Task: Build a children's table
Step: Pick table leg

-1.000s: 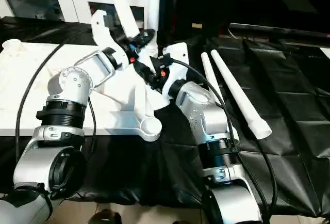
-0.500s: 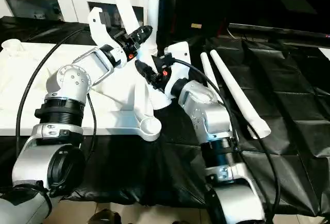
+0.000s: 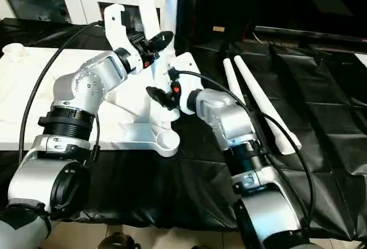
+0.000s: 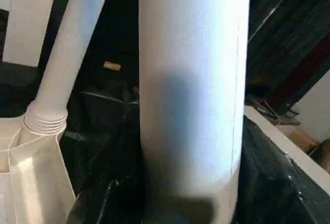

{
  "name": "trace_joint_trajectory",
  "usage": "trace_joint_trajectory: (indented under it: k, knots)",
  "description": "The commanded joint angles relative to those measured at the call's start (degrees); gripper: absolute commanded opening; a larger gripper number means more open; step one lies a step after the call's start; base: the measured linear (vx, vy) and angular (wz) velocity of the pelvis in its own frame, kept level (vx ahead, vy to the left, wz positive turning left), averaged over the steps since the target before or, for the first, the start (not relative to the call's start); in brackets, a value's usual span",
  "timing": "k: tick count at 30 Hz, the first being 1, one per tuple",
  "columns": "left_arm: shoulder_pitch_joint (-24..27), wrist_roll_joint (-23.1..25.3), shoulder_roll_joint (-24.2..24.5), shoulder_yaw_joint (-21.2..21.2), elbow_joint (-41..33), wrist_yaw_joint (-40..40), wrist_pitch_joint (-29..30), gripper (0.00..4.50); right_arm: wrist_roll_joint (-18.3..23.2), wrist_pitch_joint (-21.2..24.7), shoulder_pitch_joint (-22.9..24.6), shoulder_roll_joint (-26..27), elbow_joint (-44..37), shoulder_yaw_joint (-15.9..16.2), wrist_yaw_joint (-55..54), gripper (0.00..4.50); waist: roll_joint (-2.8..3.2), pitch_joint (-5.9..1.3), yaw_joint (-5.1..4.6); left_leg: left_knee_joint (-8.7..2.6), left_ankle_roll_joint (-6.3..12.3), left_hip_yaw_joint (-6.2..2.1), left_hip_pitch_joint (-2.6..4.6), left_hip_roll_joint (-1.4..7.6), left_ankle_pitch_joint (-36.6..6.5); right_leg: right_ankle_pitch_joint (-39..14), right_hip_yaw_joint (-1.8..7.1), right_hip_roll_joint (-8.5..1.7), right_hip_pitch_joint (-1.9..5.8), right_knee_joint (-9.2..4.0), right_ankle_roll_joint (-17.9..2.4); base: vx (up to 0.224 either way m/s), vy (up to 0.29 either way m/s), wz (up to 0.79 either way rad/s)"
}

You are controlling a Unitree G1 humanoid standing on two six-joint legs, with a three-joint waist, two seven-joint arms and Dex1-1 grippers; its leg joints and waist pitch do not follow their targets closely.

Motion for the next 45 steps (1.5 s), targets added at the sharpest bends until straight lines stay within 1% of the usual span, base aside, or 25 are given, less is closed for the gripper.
trace_joint_trajectory:
  k: [1, 8, 11, 12, 13, 15, 16, 17, 18, 19, 20, 22, 23, 24, 26, 27, 29, 30, 32, 33, 34, 36, 41, 42, 45]
  knots:
    - [-1.2, 0.8, 0.1, -0.7, -0.9, -0.5, -0.7, 1.83, -0.8, 1.0, -0.4, -0.1, 1.1, 0.4, -0.3, 2.26, -0.24, -5.12, -0.12, -3.27, 0.58, -1.07, 1.39, 2.05, -4.9, -1.5, 2.77, -4.25, 3.56, -2.75, -11.9, 0.0, 0.0, 0.0]
    - [-1.1, 1.5, 0.6, -1.3, -0.4, -0.4, -1.6, 1.83, -0.4, 0.9, -0.9, -0.1, 1.6, -0.2, 0.3, 2.03, -0.23, -5.15, -0.09, -3.24, 0.31, -1.08, 1.34, 2.02, -5.0, -1.6, 2.78, -4.25, 3.61, -2.7, -11.8, 0.0, 0.0, 0.0]
    - [-1.2, 1.5, 0.8, -0.9, -0.4, 0.4, -1.4, 1.83, 1.3, -0.7, -0.5, 0.2, 1.1, -1.0, 2.1, 1.97, -0.25, -5.18, -0.09, -3.19, 0.63, -1.06, 1.34, 1.99, -4.8, -0.9, 2.77, -4.24, 3.63, -2.63, -12.0, 0.0, 0.0, 0.0]
    - [-1.3, 1.6, 1.0, -0.7, -0.1, 0.5, -1.7, 2.18, 2.1, -1.1, -0.3, 0.4, 0.8, -1.4, 2.9, 1.96, -0.05, -5.17, -0.09, -3.19, 0.7, -1.09, 1.3, 1.99, -5.1, -0.9, 2.77, -4.24, 3.65, -2.69, -12.1, 0.0, 0.0, 0.0]
    - [-1.3, 1.1, 1.2, -0.4, -0.2, -0.4, -1.7, 2.18, 3.4, -1.9, 0.2, 0.4, 0.2, -2.1, 4.5, 1.96, -0.16, -5.19, -0.12, -3.19, 0.77, -1.08, 1.3, 1.99, -5.1, -0.7, 2.76, -4.2, 3.67, -2.64, -12.2, 0.0, 0.0, 0.0]
    - [-1.1, -1.5, 1.5, 0.5, -0.8, -4.1, -0.2, 2.53, 6.7, -4.2, 1.6, 0.4, -1.9, -3.5, 9.4, 1.95, -0.2, -5.2, 0.06, -3.13, 1.23, -1.02, 1.28, 1.96, -5.5, -0.8, 2.76, -4.33, 3.74, -2.69, -12.4, 0.0, 0.0, 0.0]
    - [-1.1, -1.5, 1.5, 0.5, -0.8, -4.1, -0.2, 2.63, 6.7, -4.2, 1.6, 0.4, -1.9, -3.5, 9.4, 1.93, 0.29, -5.2, 0.06, -3.14, 1.4, -1.1, 1.26, 2.01, -5.7, -0.4, 2.71, -4.27, 3.69, -2.76, -12.5, 0.0, 0.0, 0.0]
    - [-1.1, -2.3, 1.6, 0.9, -0.8, -5.0, 0.3, 2.63, 7.6, -4.8, 2.0, 0.3, -2.4, -3.7, 10.8, 1.93, 0.2, -5.27, -0.03, -3.11, 1.4, -1.15, 1.26, 2.07, -5.6, 0.1, 2.66, -4.18, 3.71, -2.55, -12.7, 0.0, 0.0, 0.0]
    - [-1.1, -3.8, 2.0, 1.2, -0.9, -7.3, 1.6, 2.76, 9.3, -4.7, 2.5, 0.2, -3.4, -4.5, 12.7, 1.92, 0.59, -5.27, -0.02, -3.12, 1.34, -1.2, 1.37, 2.04, -5.7, 0.3, 2.62, -4.15, 3.67, -2.49, -13.0, 0.0, 0.0, 0.0]
    - [-1.1, -3.8, 2.0, 1.2, -0.9, -7.3, 1.6, 2.89, 9.3, -4.7, 2.5, 0.2, -3.4, -4.5, 12.7, 1.91, 0.37, -5.25, -0.03, -3.1, 1.47, -1.13, 1.3, 2.03, -5.6, 0.6, 2.62, -4.18, 3.72, -2.5, -13.6, 0.0, 0.0, 0.0]
    - [-0.3, -9.2, 3.9, 1.0, -2.6, -16.9, 8.9, 2.96, 13.3, -3.2, 3.9, -1.0, -6.1, -5.7, 18.5, 1.9, 0.56, -5.27, 0.03, -3.05, 1.42, -1.06, 1.51, 1.96, -5.7, 0.8, 2.56, -4.16, 3.7, -2.46, -14.1, 0.0, 0.0, 0.0]
    - [0.1, -16.1, 5.6, 2.2, -4.1, -25.2, 17.2, 3.03, 16.8, -1.1, 5.5, -3.1, -8.8, -5.5, 25.0, 1.9, 0.75, -5.21, 0.28, -2.97, 1.83, -0.97, 1.48, 1.99, -6.3, 0.7, 2.46, -3.98, 3.72, -2.3, -15.5, 0.0, 0.0, 0.0]
    - [0.1, -16.8, 5.8, 2.4, -4.2, -25.8, 18.1, 3.03, 17.1, -0.8, 5.7, -3.3, -9.1, -5.4, 25.6, 1.9, 0.7, -5.15, 0.27, -2.94, 1.9, -0.93, 1.43, 1.99, -6.2, 1.0, 2.42, -3.83, 3.81, -2.21, -15.9, 0.0, 0.0, 0.0]
    - [0.2, -18.6, 6.9, 2.2, -4.7, -29.6, 20.1, 3.03, 18.7, 0.7, 6.4, -4.4, -10.3, -5.2, 28.9, 1.9, 1.32, -5.08, 0.38, -2.89, 2.0, -0.98, 1.4, 2.01, -6.8, 0.5, 2.31, -3.67, 3.62, -2.24, -16.4, 0.0, 0.0, 0.0]
    - [0.3, -18.4, 7.5, 1.5, -4.9, -31.1, 19.8, 3.03, 19.3, 1.3, 6.6, -4.8, -10.6, -5.1, 30.1, 1.89, 1.0, -4.96, 0.36, -3.03, 1.68, -1.0, 1.38, 2.15, -8.5, -1.6, 2.32, -3.81, 3.6, -2.63, -16.3, 0.0, 0.0, 0.0]
    - [0.6, -18.9, 8.3, 0.3, -5.8, -33.6, 20.6, 3.03, 19.8, 2.0, 7.0, -5.7, -11.3, -4.6, 31.9, 1.89, 1.25, -4.88, 0.4, -3.12, 0.93, -1.06, 1.39, 2.18, -9.9, -4.4, 2.38, -4.11, 3.59, -2.93, -15.7, 0.0, 0.0, 0.0]
    - [1.5, -20.3, 9.8, -1.9, -7.9, -38.7, 22.6, 3.03, 21.0, 3.4, 7.8, -7.4, -12.8, -3.5, 35.4, 1.89, 1.1, -4.86, 0.52, -3.28, 0.3, -1.1, 1.49, 2.2, -10.7, -7.5, 2.4, -4.06, 3.75, -3.24, -14.4, 0.0, 0.0, 0.0]
    - [2.1, -20.7, 10.2, -2.8, -9.2, -40.5, 22.8, 3.03, 21.2, 4.0, 8.0, -7.9, -13.2, -3.2, 36.2, 1.89, 1.2, -4.72, 0.45, -3.37, -0.08, -1.11, 1.47, 2.34, -11.0, -7.8, 2.45, -4.03, 3.45, -3.26, -14.2, 0.0, 0.0, 0.0]
    - [2.8, -20.9, 10.7, -3.9, -10.6, -42.6, 22.7, 3.03, 21.5, 4.5, 8.2, -8.4, -13.6, -2.8, 37.0, 1.89, 1.17, -4.85, 0.46, -3.37, -0.44, -1.16, 1.46, 2.3, -11.2, -8.9, 2.44, -4.09, 3.54, -3.32, -13.8, 0.0, 0.0, 0.0]
    - [3.3, -21.1, 10.9, -4.6, -11.7, -43.7, 22.4, 3.03, 21.4, 4.7, 8.2, -8.7, -13.6, -2.5, 37.3, 1.89, 2.14, -4.85, 0.48, -3.36, -0.96, -1.32, 1.54, 2.29, -11.8, -9.6, 2.44, -4.14, 3.31, -3.34, -13.6, 0.0, 0.0, 0.0]
    - [3.5, -21.3, 11.1, -4.9, -12.4, -44.7, 22.6, 3.03, 21.6, 4.9, 8.2, -9.0, -13.7, -2.4, 37.6, 1.89, 1.53, -4.71, 0.19, -3.5, -1.32, -1.26, 1.52, 2.26, -13.0, -10.8, 2.43, -4.06, 3.31, -3.71, -13.2, 0.0, 0.0, 0.0]
    - [3.6, -20.1, 10.7, -5.5, -12.9, -44.6, 21.1, 2.69, 21.7, 5.2, 8.3, -9.5, -13.8, -2.1, 38.1, 1.89, 1.56, -4.8, 0.32, -3.46, -1.6, -1.26, 1.82, 2.31, -13.3, -11.8, 2.51, -4.15, 3.15, -3.8, -13.0, 0.0, 0.0, 0.0]
    - [3.0, -18.2, 9.6, -4.8, -11.5, -41.4, 19.0, 2.25, 21.8, 5.6, 8.4, -9.9, -14.1, -2.1, 38.4, 1.88, 1.35, -4.76, 0.23, -3.5, -1.61, -1.39, 1.57, 2.21, -12.7, -12.7, 2.52, -4.19, 3.31, -4.01, -11.7, 0.0, 0.0, 0.0]
    - [3.0, -16.8, 9.2, -4.8, -10.5, -39.3, 17.8, 2.21, 21.7, 5.7, 8.4, -10.1, -14.3, -2.1, 38.4, 1.88, 1.03, -4.79, 0.19, -3.5, -1.5, -1.35, 1.48, 2.18, -12.1, -12.4, 2.51, -4.14, 3.39, -3.95, -11.7, 0.0, 0.0, 0.0]
    - [3.2, -16.4, 9.1, -4.8, -10.5, -38.2, 17.5, 1.91, 21.7, 5.7, 8.4, -10.3, -14.5, -2.1, 38.4, 1.88, 1.04, -4.94, 0.26, -3.36, -1.06, -1.35, 1.36, 2.12, -10.6, -11.3, 2.49, -4.17, 3.46, -3.79, -11.6, 0.0, 0.0, 0.0]
